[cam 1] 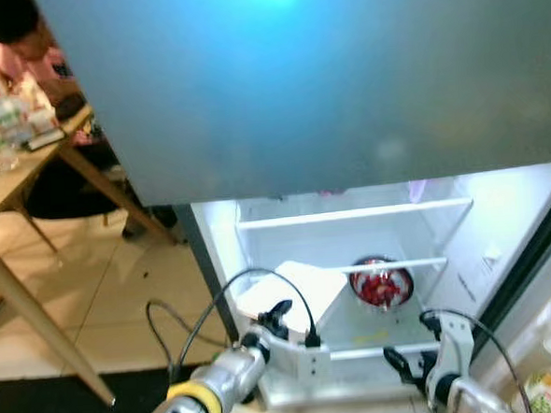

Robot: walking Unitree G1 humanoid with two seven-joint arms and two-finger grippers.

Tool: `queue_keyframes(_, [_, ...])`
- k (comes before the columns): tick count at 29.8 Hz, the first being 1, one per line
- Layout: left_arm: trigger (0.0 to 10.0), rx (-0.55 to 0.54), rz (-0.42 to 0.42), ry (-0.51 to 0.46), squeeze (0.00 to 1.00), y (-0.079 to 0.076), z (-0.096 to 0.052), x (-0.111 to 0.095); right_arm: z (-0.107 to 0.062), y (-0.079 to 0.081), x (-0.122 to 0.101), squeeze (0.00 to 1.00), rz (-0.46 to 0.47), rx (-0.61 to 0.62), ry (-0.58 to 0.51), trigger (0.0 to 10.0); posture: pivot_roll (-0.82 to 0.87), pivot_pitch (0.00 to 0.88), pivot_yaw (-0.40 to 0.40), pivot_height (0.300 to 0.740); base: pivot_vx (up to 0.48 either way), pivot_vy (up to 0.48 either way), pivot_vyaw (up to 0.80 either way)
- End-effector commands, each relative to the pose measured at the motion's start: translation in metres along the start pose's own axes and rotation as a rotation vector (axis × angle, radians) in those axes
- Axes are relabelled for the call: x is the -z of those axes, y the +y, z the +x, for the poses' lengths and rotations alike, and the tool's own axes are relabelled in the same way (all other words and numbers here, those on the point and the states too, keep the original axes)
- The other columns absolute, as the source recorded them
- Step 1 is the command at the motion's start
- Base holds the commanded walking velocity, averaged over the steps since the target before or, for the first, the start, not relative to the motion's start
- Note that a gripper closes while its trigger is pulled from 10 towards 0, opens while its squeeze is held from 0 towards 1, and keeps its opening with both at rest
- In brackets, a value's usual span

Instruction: Restocking fridge

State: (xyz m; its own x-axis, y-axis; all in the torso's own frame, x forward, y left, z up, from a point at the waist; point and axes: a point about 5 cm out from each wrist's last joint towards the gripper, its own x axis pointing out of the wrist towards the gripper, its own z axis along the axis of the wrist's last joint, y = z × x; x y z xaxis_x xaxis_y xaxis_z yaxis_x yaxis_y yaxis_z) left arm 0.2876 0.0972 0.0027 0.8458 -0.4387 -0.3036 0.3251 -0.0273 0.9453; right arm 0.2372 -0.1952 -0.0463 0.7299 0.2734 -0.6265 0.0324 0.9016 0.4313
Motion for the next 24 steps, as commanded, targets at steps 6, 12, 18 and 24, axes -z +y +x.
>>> queue_keyframes(6, [10.0, -0.218, 0.090, -0.048, 0.00, 0.027, 0.007, -0.005, 0.004, 0.011, -0.030, 0.00, 0.047, -0.142, -0.122, 10.0, 0.00, 0.000, 0.042, 0.585, 0.000, 0.000, 0.00])
queue_keyframes(12, [10.0, -0.355, 0.141, -0.091, 0.00, 0.047, 0.007, -0.010, 0.004, 0.014, -0.032, 0.00, 0.043, -0.176, -0.123, 10.0, 0.00, 0.000, 0.036, 0.585, 0.000, 0.000, 0.00])
queue_keyframes(18, [10.0, -0.485, 0.150, -0.085, 0.00, 0.076, 0.007, -0.005, 0.004, 0.016, -0.028, 0.00, 0.048, -0.219, -0.119, 10.0, 0.00, 0.000, 0.036, 0.585, 0.000, 0.000, 0.00])
queue_keyframes(24, [10.0, -0.510, 0.161, -0.069, 0.00, 0.083, 0.007, -0.001, 0.004, 0.018, -0.035, 0.00, 0.055, -0.258, -0.142, 10.0, 0.00, 0.000, 0.036, 0.585, 0.000, 0.000, 0.00])
